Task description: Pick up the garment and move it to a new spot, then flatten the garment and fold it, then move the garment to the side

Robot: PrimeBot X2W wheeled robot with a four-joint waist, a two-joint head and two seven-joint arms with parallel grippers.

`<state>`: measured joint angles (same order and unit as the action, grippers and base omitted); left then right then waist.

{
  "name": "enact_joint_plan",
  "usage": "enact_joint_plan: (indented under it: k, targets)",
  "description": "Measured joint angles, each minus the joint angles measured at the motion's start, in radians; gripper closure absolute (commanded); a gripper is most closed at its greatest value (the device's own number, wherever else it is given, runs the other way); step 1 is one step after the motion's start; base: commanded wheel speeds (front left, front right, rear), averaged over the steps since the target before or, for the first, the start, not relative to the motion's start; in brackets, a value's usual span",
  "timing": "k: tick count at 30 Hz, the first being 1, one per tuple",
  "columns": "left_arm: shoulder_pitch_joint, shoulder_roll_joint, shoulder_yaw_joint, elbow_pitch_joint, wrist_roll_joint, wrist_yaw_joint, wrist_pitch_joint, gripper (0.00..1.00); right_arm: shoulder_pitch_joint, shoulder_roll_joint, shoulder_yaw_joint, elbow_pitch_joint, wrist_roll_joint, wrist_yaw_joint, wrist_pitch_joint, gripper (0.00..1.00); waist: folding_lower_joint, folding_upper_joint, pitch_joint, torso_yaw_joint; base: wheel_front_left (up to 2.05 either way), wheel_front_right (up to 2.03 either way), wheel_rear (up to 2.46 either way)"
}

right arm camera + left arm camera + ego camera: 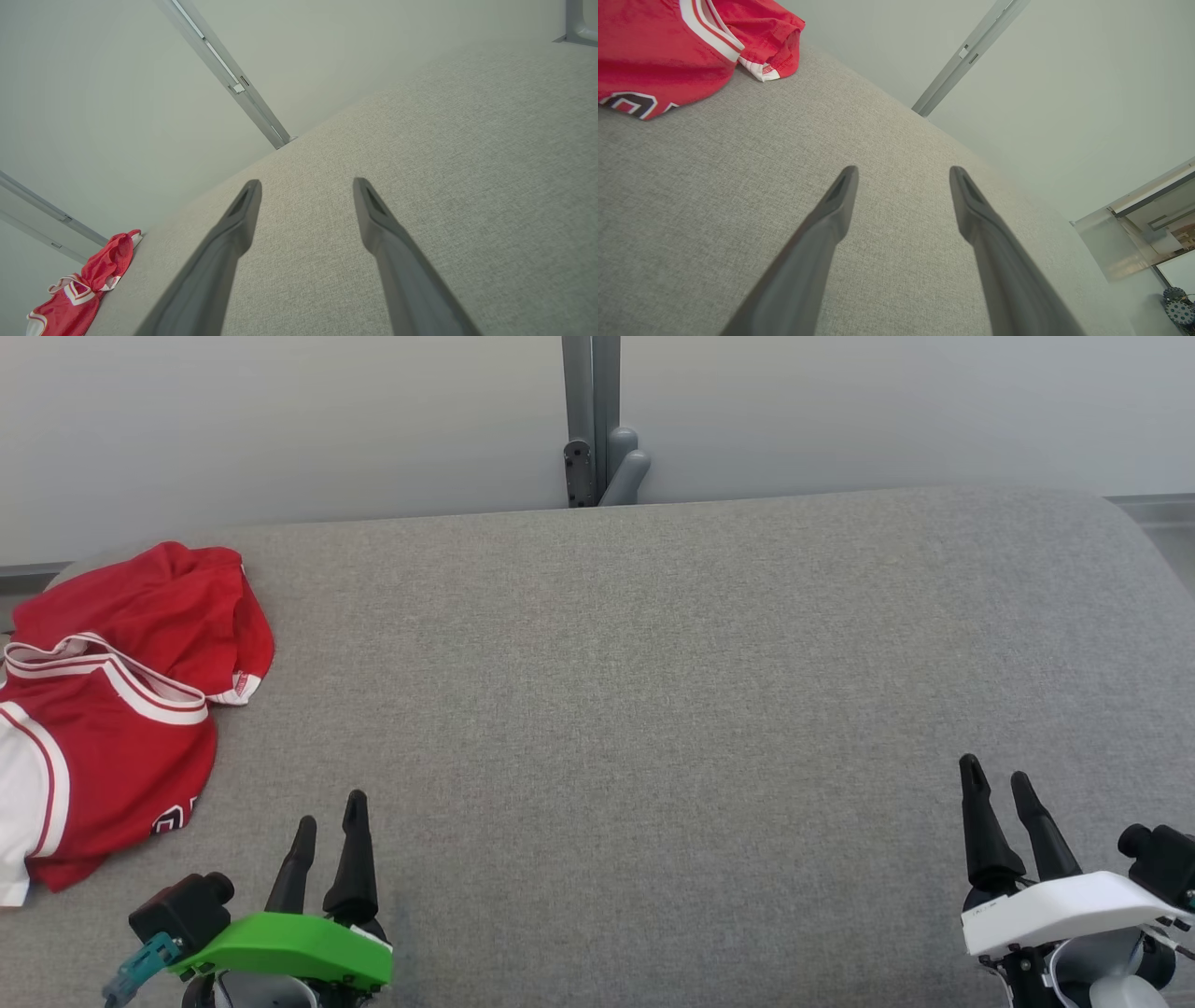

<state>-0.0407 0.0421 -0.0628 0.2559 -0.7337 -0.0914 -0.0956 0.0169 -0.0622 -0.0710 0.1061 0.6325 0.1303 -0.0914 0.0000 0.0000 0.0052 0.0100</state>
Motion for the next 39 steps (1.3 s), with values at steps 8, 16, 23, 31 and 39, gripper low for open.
enact_joint_plan:
  k: [8,16,23,31,39]
  targets:
    - [0.009,0.0,-0.011,0.0,0.103,0.008,-0.024,0.0,0.002,-0.008,0.013,-0.006,-0.105,0.0,-0.026,0.0,0.0,0.0,0.002,0.002,0.0,0.0,0.0]
    - [0.014,0.001,-0.025,0.001,0.186,0.017,-0.047,0.0,0.012,-0.014,0.022,-0.012,-0.203,0.0,-0.048,0.0,0.0,0.0,0.002,0.005,0.0,0.0,0.0]
    - [0.022,0.001,-0.031,0.006,0.256,0.021,-0.064,0.0,0.019,-0.017,0.021,-0.016,-0.273,0.0,-0.065,0.0,0.0,0.0,0.002,0.008,0.0,0.0,0.0]
    - [0.03,0.002,-0.035,0.008,0.337,0.021,-0.082,0.0,0.025,-0.02,0.024,-0.022,-0.352,0.0,-0.084,0.0,0.0,0.0,-0.001,0.01,0.0,0.0,0.0]
    - [0.032,0.002,-0.039,0.007,0.412,0.021,-0.101,0.0,0.03,-0.017,0.022,-0.028,-0.42,0.0,-0.104,0.0,0.0,0.0,-0.001,0.011,0.0,0.0,0.0]
